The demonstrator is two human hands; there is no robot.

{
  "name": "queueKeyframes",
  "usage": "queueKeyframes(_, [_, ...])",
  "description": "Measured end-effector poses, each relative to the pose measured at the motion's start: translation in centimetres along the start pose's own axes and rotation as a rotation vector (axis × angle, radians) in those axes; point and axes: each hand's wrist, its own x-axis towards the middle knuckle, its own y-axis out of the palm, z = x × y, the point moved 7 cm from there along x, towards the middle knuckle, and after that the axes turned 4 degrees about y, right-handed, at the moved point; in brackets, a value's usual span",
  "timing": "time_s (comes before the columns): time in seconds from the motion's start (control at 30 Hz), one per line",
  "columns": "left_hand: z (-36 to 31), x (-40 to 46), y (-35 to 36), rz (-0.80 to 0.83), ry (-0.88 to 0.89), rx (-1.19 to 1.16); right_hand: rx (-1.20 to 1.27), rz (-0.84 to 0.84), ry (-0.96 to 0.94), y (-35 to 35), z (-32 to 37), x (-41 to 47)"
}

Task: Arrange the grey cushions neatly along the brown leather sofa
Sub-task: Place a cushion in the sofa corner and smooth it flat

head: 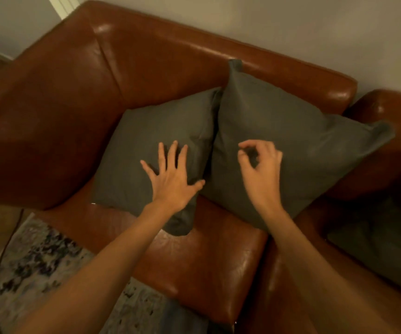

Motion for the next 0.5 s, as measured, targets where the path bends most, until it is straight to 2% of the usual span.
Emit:
queueKeyframes(0.1, [2.1, 0.1, 0.6, 0.047, -0.066, 0.008, 0.058, 0.158, 0.182, 4.4, -1.1, -0.5])
queueKeyframes(0.2, [3.6, 0.7, 0.3, 0.073, -0.095, -0.081, 0.121, 0.227, 0.299, 7.9, -1.7, -0.2])
queueKeyframes(0.5, [8.7, 3.2, -4.9, 0.146, -0.032, -0.445, 0.371, 0.178, 0.531, 16.1, 1.3, 2.4])
